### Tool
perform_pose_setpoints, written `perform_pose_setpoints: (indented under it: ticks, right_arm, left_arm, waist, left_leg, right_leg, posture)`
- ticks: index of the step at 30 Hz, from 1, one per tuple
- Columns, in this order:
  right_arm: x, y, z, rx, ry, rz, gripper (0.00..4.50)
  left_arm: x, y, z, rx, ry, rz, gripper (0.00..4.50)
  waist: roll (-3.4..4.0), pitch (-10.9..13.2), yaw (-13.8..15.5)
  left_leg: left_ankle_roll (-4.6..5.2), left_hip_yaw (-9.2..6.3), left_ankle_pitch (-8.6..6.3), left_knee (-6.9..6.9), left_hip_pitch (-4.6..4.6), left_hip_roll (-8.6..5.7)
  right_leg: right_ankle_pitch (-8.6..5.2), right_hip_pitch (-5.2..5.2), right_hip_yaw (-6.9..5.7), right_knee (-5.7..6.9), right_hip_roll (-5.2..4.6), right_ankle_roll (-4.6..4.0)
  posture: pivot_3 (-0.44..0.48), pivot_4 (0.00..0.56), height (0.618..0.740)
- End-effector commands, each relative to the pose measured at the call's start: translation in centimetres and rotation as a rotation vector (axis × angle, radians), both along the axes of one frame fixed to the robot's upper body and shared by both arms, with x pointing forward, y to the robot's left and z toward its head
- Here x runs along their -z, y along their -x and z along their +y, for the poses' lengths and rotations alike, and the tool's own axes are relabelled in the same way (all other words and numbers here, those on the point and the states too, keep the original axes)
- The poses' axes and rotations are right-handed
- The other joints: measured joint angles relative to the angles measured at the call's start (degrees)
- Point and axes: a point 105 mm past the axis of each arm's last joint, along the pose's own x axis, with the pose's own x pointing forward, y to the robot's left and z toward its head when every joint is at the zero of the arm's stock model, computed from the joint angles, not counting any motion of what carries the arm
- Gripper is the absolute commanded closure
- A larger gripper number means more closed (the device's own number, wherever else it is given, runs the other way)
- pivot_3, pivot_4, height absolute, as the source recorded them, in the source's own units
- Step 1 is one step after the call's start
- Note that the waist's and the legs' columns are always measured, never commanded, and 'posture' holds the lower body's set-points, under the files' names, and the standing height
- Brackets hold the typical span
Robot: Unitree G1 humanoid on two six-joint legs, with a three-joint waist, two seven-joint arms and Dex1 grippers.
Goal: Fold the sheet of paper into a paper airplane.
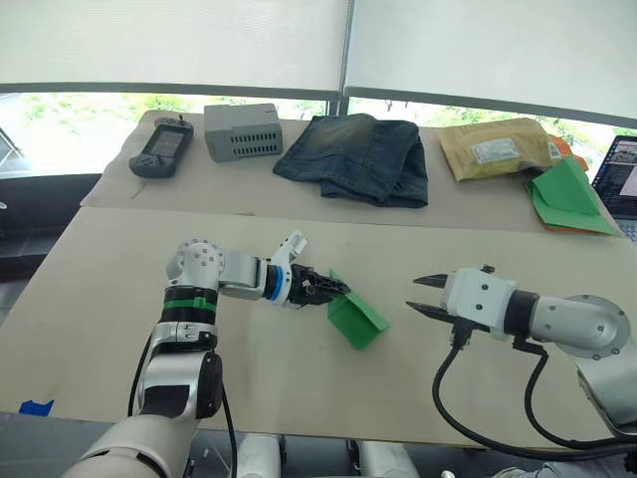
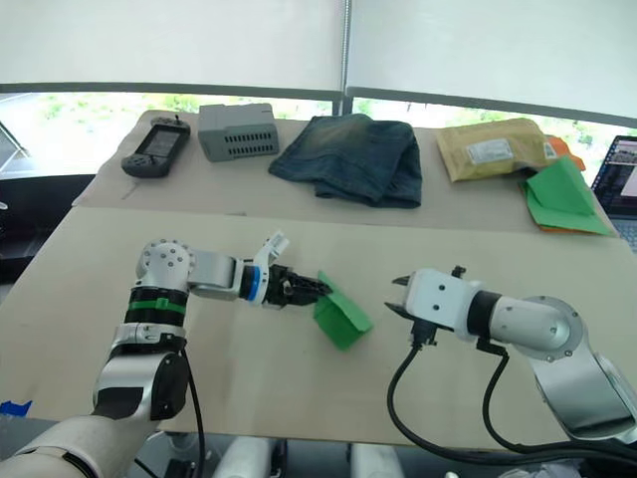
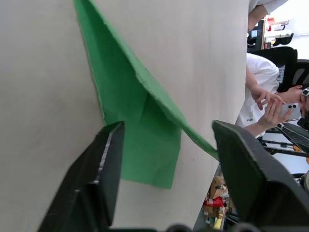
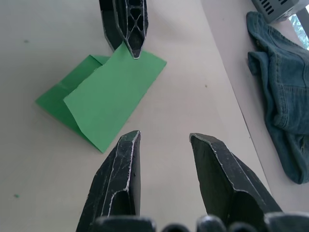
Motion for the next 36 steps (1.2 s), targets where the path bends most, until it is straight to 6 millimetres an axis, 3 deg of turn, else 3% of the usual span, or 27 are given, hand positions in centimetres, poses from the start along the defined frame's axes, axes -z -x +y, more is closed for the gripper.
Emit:
perform_pose_setpoints:
  ticks: [1,5,6,13,19,26,32,36]
  right_arm:
    - [-1.5,0.2,-0.1,0.007,-0.025,-0.048,2.62]
    - [-1.8,0.1,-0.3,0.015,-0.025,-0.055,2.62]
    - [-1.8,0.0,-0.4,0.016,-0.025,-0.056,2.62]
    - [-2.4,-0.6,-0.5,0.013,-0.019,-0.068,2.62]
    - [-2.6,-0.9,0.0,-0.018,-0.025,-0.069,2.62]
    - [-2.7,-1.2,0.3,-0.045,-0.027,-0.060,2.62]
    - [-2.6,-1.7,1.1,-0.077,-0.035,-0.059,2.62]
    - [-2.5,-1.9,1.2,-0.082,-0.035,-0.062,2.62]
  left_arm:
    - [-1.1,-0.3,-0.4,-0.003,0.025,-0.022,3.19]
    - [-1.0,-1.0,0.0,-0.060,0.029,-0.004,4.45]
    - [-1.1,-1.1,0.0,-0.071,0.037,0.001,4.48]
    - [-1.8,-2.3,0.9,-0.204,0.163,0.066,4.48]
    - [-1.6,-2.8,1.8,-0.419,0.289,0.132,4.48]
    - [-0.2,-0.1,1.3,-0.717,0.299,0.265,4.48]
    - [-0.7,1.7,0.6,-0.685,0.271,0.335,4.48]
    - [-1.0,2.1,-0.4,-0.643,0.273,0.325,3.34]
  waist:
    - [0.00,0.0,0.0]
    - [0.00,0.0,0.0]
    - [0.00,0.0,0.0]
    - [-0.01,0.0,0.0]
    - [-0.05,0.0,0.0]
    - [-0.27,0.1,0.2]
    - [-0.39,0.2,2.4]
    - [-0.37,0.2,2.9]
  left_leg:
    - [0.00,0.00,0.00,0.00,0.01,-0.01]
    - [-0.01,-0.02,0.01,0.00,0.04,-0.04]
    - [-0.01,-0.03,0.01,0.00,0.03,-0.04]
    - [-0.01,-0.04,0.01,0.00,0.03,-0.06]
    - [-0.01,-0.05,0.01,0.00,0.00,-0.20]
    - [-0.05,-0.37,-0.01,0.00,0.04,-0.21]
    - [-0.09,-0.39,0.04,0.22,-0.05,-0.59]
    - [-0.03,-0.38,0.10,0.67,-0.29,-0.76]
  right_leg:
    - [0.00,0.01,0.00,0.00,0.00,0.00]
    - [0.01,0.03,0.01,0.00,-0.01,0.02]
    - [0.01,0.03,0.01,0.00,-0.01,0.02]
    - [0.02,0.03,0.01,0.00,-0.01,0.03]
    - [0.03,0.02,0.00,0.00,-0.21,0.09]
    - [0.22,0.00,0.11,0.07,-0.48,0.27]
    - [0.44,0.14,0.15,-0.09,-0.88,0.62]
    - [0.68,0.19,0.02,-0.23,-0.83,0.61]
  posture:
    - [0.000,0.150,0.740]
    - [0.000,0.150,0.740]
    - [0.000,0.150,0.740]
    - [0.000,0.150,0.740]
    - [0.000,0.150,0.740]
    - [0.000,0.150,0.740]
    - [0.000,0.150,0.740]
    - [0.000,0.150,0.740]
